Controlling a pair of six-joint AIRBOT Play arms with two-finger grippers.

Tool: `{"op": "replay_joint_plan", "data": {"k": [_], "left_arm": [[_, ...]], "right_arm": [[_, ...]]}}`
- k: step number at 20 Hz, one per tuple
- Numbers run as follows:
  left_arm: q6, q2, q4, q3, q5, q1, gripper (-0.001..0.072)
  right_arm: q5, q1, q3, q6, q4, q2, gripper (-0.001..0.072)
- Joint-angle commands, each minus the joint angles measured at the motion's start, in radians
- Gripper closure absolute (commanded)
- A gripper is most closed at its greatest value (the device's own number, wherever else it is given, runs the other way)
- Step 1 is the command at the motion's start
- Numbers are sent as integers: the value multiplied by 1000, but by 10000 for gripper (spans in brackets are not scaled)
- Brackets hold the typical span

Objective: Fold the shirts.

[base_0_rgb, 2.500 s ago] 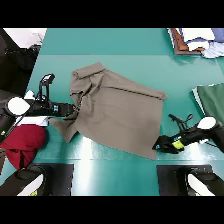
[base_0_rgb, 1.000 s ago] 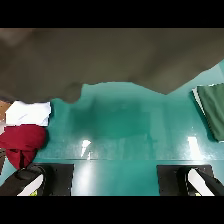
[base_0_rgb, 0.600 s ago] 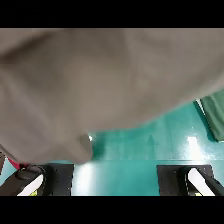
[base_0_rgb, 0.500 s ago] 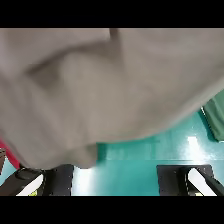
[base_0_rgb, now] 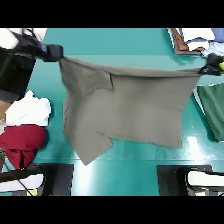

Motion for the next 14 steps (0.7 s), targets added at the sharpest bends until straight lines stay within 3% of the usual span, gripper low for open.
{"op": "replay_joint_plan", "data": {"k": [1,4,6,10,14], "left_arm": [[19,-149,-6,-17,189,29,680],[27,-187,-8,-17,360,48,680],[27,-194,-9,-17,393,58,680],[119,-191,-37,-17,221,82,681],[203,-191,-41,-51,45,83,681]], "right_arm": [[-186,57,8,4,-28,-194,698],[-275,56,125,4,-19,-297,698],[-270,56,195,-3,-20,-336,698],[-174,71,193,-42,-22,-329,698],[-179,94,-5,-46,-24,-259,698]]}}
